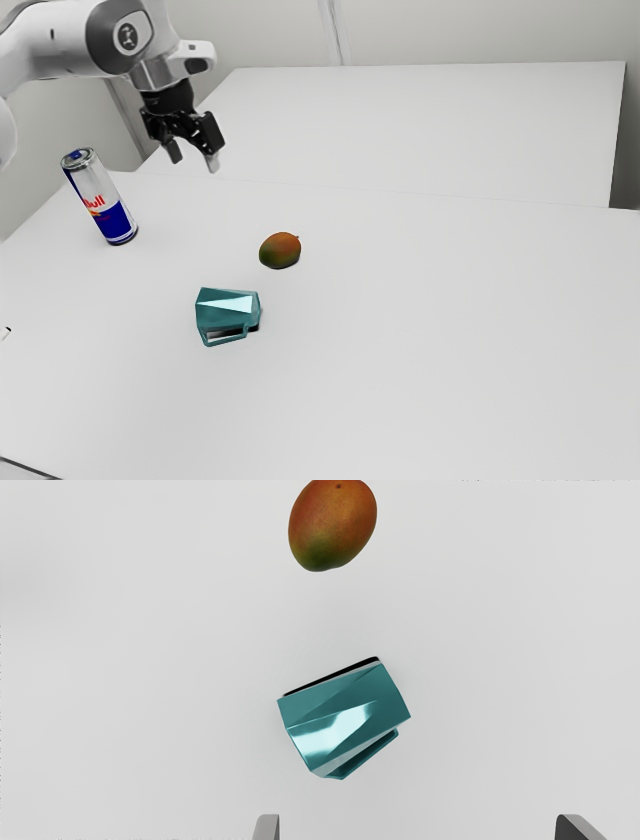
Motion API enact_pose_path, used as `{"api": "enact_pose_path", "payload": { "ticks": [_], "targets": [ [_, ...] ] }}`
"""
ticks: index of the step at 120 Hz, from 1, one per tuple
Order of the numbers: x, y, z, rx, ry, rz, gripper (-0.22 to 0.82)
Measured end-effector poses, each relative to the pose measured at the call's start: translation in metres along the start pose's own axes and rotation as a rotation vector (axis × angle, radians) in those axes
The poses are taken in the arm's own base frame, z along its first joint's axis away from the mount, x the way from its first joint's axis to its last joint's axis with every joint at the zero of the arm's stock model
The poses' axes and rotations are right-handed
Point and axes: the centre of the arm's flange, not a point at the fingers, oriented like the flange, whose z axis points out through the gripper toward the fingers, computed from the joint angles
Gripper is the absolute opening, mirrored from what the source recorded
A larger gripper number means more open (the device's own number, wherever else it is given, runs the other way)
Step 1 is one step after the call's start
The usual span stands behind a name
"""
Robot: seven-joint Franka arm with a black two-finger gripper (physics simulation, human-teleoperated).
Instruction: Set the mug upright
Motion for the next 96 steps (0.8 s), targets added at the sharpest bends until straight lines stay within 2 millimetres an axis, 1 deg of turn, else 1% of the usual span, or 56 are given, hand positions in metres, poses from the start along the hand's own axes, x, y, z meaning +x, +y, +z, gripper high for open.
{"api": "enact_pose_path", "payload": {
  "ticks": [20,29,48,61,80,86,92,96],
  "targets": [
    [-0.005,-0.015,0.002,-0.015,-0.006,-0.047,0.6],
    [-0.015,-0.026,0.016,-0.062,-0.029,-0.087,0.6],
    [-0.042,-0.058,0.044,-0.162,-0.046,-0.19,0.6],
    [-0.054,-0.081,0.056,-0.24,-0.034,-0.261,0.6],
    [-0.063,-0.116,0.085,-0.37,-0.026,-0.352,0.6],
    [-0.061,-0.126,0.1,-0.412,-0.031,-0.373,0.6],
    [-0.058,-0.129,0.111,-0.445,-0.035,-0.378,0.6],
    [-0.059,-0.126,0.124,-0.474,-0.05,-0.379,0.6]
  ]
}}
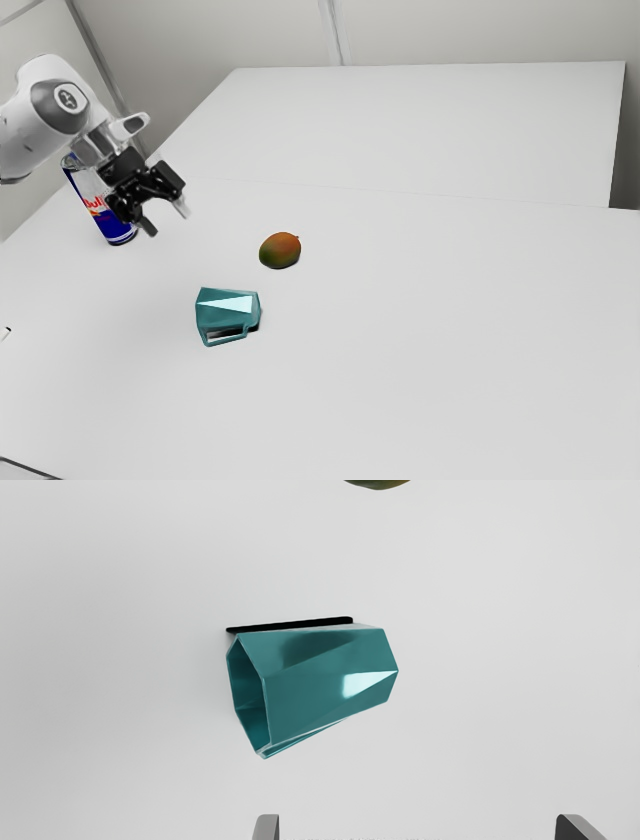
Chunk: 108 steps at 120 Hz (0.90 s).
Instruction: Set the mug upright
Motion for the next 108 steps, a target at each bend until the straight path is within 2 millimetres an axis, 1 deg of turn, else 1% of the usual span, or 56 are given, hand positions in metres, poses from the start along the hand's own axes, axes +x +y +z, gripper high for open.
{"api": "enact_pose_path", "payload": {
  "ticks": [9,18,25,32,47,65,79,99,108],
  "targets": [
    [-0.005,-0.011,0.034,-0.06,-0.049,-0.02,0.6],
    [-0.011,-0.019,0.061,-0.101,-0.077,-0.036,0.6],
    [-0.015,-0.023,0.077,-0.126,-0.091,-0.044,0.6],
    [-0.017,-0.028,0.085,-0.149,-0.091,-0.051,0.6],
    [-0.018,-0.049,0.102,-0.214,-0.079,-0.081,0.6],
    [-0.014,-0.074,0.117,-0.256,-0.07,-0.099,0.6],
    [-0.011,-0.089,0.129,-0.275,-0.069,-0.099,0.6],
    [-0.004,-0.098,0.145,-0.298,-0.052,-0.075,0.6],
    [0.0,-0.095,0.152,-0.303,-0.042,-0.053,0.6]
  ]
}}
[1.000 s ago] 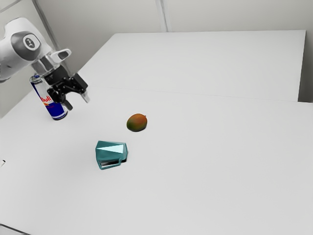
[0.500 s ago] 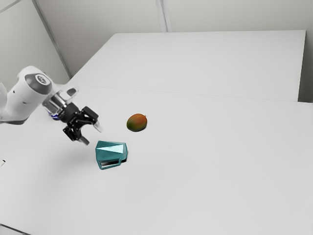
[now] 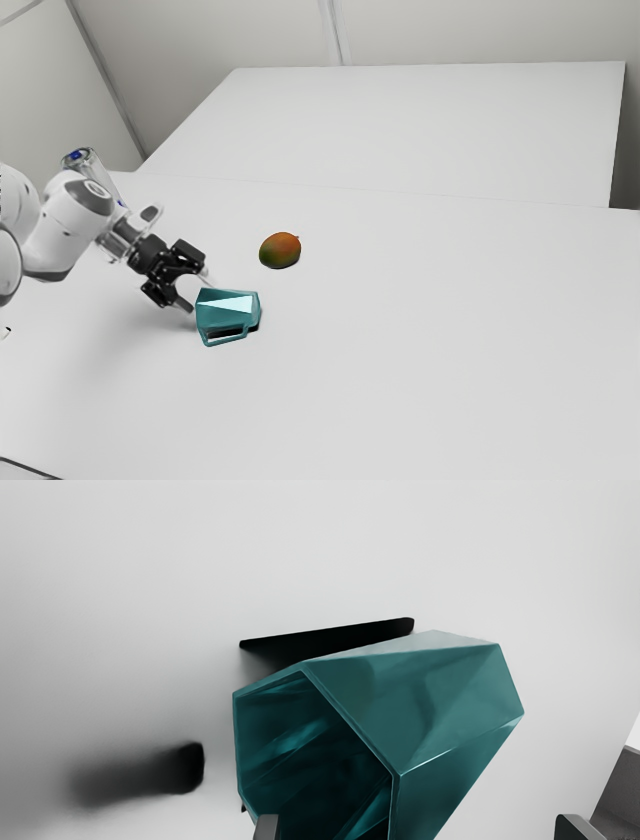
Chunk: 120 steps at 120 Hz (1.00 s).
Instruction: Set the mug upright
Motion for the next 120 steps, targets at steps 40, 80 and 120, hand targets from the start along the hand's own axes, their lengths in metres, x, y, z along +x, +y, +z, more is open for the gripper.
{"api": "enact_pose_path", "payload": {
  "ticks": [40,80,120],
  "targets": [
    [-0.004,0.001,0.034,-0.054,0.023,0.036,0.46],
    [-0.005,0.035,0.021,-0.062,0.065,0.125,-0.01],
    [0.0,0.055,0.021,-0.055,0.067,0.165,-0.16]
  ]
}}
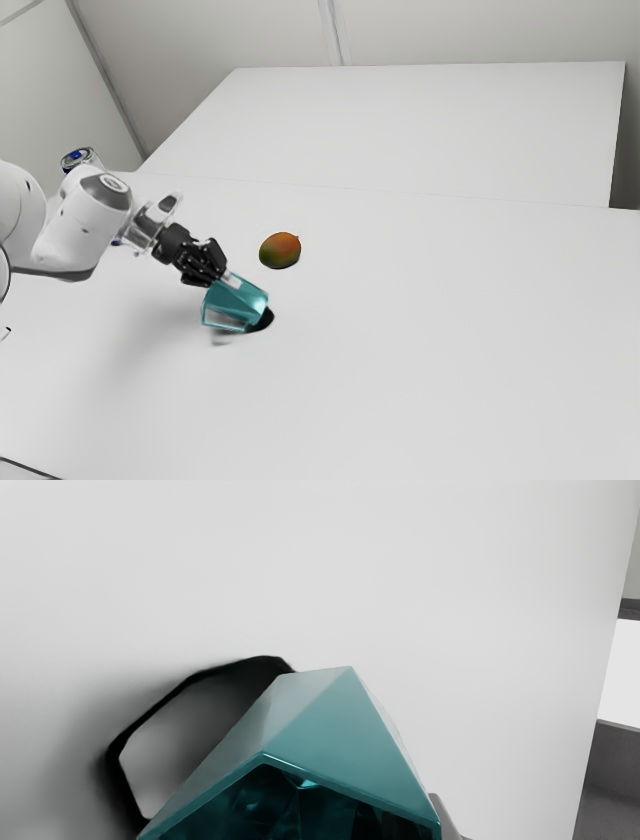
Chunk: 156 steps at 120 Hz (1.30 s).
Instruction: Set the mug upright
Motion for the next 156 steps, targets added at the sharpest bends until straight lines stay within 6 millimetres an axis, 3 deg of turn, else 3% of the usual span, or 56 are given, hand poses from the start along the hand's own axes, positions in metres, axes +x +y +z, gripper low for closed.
{"api": "enact_pose_path", "payload": {
  "ticks": [16,27,49,64,72,104,156],
  "targets": [
    [0.0,0.011,-0.007,0.009,0.007,0.019,-0.16],
    [-0.003,0.033,-0.02,0.058,0.011,0.068,-0.17],
    [-0.01,0.072,-0.035,0.286,-0.019,0.214,-0.17],
    [-0.026,0.086,-0.032,0.476,-0.073,0.305,-0.16],
    [-0.028,0.096,-0.021,0.587,-0.121,0.361,-0.16],
    [-0.047,0.154,0.05,0.9,-0.259,0.563,-0.16],
    [-0.038,0.169,0.108,1.032,-0.194,0.529,-0.16]
  ]
}}
